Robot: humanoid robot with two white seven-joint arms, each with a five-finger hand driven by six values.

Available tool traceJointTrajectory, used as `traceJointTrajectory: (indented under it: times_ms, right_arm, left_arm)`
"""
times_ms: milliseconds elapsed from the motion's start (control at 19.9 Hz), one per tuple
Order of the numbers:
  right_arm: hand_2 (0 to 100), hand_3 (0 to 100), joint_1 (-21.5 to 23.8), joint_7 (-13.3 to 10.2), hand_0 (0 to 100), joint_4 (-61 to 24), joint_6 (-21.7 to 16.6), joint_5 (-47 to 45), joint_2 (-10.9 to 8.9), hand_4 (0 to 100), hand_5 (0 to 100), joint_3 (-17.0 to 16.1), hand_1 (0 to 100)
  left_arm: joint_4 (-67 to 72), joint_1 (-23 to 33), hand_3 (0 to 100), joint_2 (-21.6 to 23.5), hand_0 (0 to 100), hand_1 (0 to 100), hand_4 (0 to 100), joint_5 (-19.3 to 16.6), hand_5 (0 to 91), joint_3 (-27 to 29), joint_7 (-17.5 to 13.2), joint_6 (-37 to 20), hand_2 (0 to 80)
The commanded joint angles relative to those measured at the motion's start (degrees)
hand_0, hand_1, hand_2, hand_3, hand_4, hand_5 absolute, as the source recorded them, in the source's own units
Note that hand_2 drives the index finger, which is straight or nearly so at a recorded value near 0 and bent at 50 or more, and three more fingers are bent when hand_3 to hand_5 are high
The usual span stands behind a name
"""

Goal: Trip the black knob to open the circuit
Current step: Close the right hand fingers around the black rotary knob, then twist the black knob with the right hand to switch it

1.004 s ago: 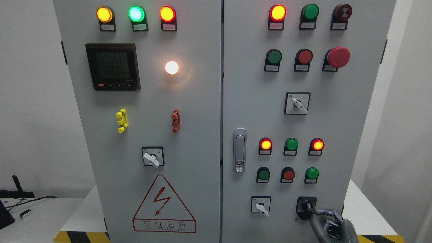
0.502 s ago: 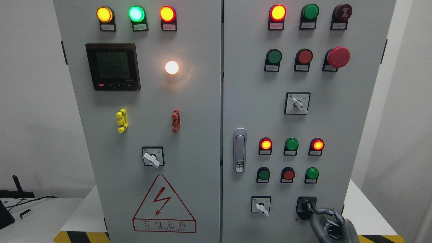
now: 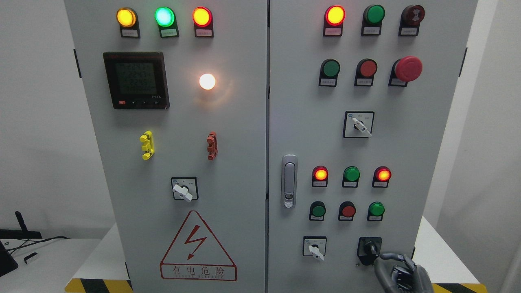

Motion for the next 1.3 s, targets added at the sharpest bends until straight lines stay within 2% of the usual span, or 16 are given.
traceJointTrajectory:
  times_ms: [0, 803, 1254]
  right_arm:
    - [42, 100, 0.6, 0.0, 43, -1.0, 0.1, 0.0, 1.14, 100, 93, 0.6, 67]
    - [41, 100, 0.2, -0.2, 42, -1.1, 0.3, 0.1, 1.14, 100, 93, 2.9, 67]
    - [40, 100, 0.7, -0.2, 42, -1.4, -0.1, 1.2, 1.40, 100, 93, 2.9, 67]
  left_arm:
    - [0.0, 0.0, 0, 0.0, 12, 39, 0, -1.8, 0.0, 0.0, 0.0, 0.0, 0.0]
    - [0.0, 0.0, 0, 0.0, 12, 39, 0, -1.8, 0.0, 0.0, 0.0, 0.0, 0.0]
    - [0.0, 0.0, 0, -0.1, 12, 39, 0, -1.8, 0.0, 0.0, 0.0, 0.0, 0.0]
